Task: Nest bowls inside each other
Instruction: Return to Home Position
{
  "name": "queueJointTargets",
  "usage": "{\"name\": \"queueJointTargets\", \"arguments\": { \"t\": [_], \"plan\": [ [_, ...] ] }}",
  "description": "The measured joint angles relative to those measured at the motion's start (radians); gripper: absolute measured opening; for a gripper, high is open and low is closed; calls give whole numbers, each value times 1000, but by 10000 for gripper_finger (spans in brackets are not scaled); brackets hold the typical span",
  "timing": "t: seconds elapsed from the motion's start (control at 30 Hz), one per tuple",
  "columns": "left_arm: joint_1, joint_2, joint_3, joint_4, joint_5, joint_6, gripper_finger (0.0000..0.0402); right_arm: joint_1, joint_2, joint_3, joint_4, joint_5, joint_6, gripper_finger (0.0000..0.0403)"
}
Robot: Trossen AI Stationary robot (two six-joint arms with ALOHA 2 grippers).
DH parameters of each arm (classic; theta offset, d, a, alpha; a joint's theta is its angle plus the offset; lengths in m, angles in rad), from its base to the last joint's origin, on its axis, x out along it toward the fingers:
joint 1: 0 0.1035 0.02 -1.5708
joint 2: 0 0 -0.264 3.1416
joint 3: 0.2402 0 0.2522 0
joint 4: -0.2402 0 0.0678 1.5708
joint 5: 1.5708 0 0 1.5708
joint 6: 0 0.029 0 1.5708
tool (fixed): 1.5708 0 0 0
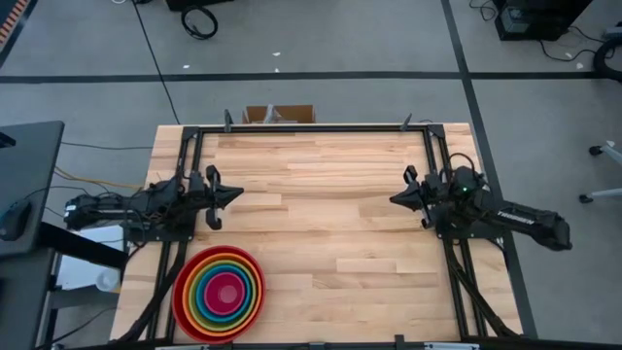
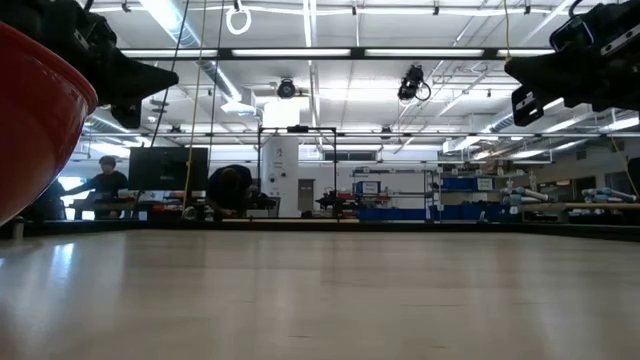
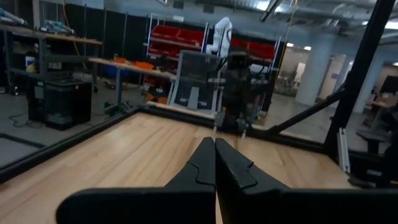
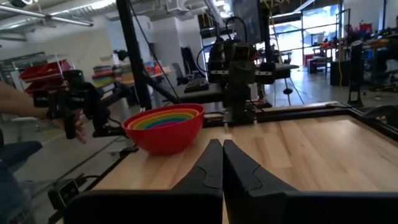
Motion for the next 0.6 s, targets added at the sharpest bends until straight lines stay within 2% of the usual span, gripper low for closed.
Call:
{"name": "queueJointTargets", "arguments": {
  "t": [0.27, 0.47, 0.6],
  "plan": [
    [-3, 84, 0, 95, 0, -1, 0, 214, 17, 0, 3, 184, -15, 2],
    [-62, 140, 0, 106, -3, -15, 0, 367, 42, 0, 8, 352, -16, 2],
    [-107, 178, 0, 134, -82, 3, 0, 422, 62, 0, 10, 453, -51, 2]
  ]
}}
